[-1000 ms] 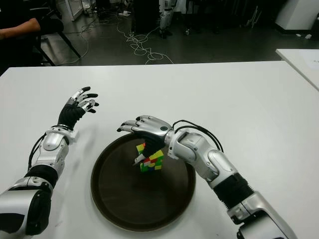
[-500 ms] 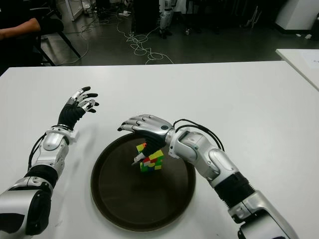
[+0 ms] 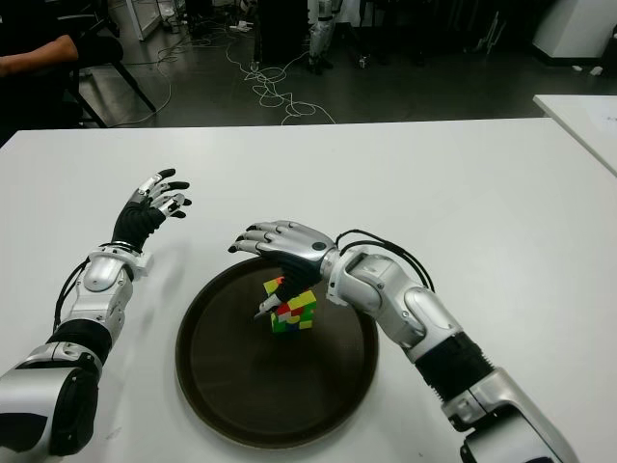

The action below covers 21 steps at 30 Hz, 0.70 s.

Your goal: Pick up the Rubik's Cube and put it in the plate

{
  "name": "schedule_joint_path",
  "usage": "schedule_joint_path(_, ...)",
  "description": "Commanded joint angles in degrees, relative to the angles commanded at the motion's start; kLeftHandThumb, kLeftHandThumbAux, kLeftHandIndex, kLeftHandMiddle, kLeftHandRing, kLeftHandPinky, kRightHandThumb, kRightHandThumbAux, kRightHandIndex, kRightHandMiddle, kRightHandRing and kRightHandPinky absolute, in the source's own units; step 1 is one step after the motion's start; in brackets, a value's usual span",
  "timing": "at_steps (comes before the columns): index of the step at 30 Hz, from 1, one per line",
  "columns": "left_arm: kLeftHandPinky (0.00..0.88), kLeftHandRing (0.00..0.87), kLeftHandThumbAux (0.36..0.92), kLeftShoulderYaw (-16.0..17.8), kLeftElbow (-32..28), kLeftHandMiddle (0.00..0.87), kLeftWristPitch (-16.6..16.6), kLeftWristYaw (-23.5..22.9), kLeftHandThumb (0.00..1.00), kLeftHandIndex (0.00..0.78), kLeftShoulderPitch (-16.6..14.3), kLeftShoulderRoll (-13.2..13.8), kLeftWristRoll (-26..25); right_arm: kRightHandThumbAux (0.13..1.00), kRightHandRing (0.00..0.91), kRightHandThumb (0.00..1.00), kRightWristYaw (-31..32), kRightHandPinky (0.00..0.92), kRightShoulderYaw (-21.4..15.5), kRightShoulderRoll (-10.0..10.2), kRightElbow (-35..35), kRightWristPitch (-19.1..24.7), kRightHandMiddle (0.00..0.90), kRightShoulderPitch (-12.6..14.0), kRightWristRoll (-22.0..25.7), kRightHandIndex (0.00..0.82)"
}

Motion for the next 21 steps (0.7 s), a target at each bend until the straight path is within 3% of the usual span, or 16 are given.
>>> schedule_joint_path(5,0.378,0.319,0.643,0.1,0.1,0.258,-0.2,-0.6,0.455,0.144,0.0,0.0,-0.3,0.468,0.000,0.002,-0.6,0.000,-1.9,-0.8,-0.2,0.4,0.000,-0.6,1.0,0.000)
schedule_joint_path(10,0.401,0.334,0.632,0.2,0.2,0.268,-1.2,-1.3,0.450,0.150,0.0,-0.1,-0.5,0.461,0.000,0.000,-1.1,0.000,-6.2,-3.1,1.0,0.8,0.000,-3.0,3.4,0.000)
schedule_joint_path(17,0.428,0.378,0.642,0.7,0.5,0.295,-1.2,-1.8,0.450,0.156,-0.3,-0.4,-1.2,0.444,0.000,0.000,-8.9,0.000,-10.1,-4.9,9.1,0.6,0.000,-5.4,2.7,0.000)
schedule_joint_path(21,0.437,0.388,0.651,0.9,0.4,0.290,-0.9,-1.9,0.458,0.152,-0.3,-0.5,-1.5,0.443,0.000,0.000,-14.4,0.000,-10.5,-4.4,16.2,1.6,0.000,-8.4,1.7,0.000)
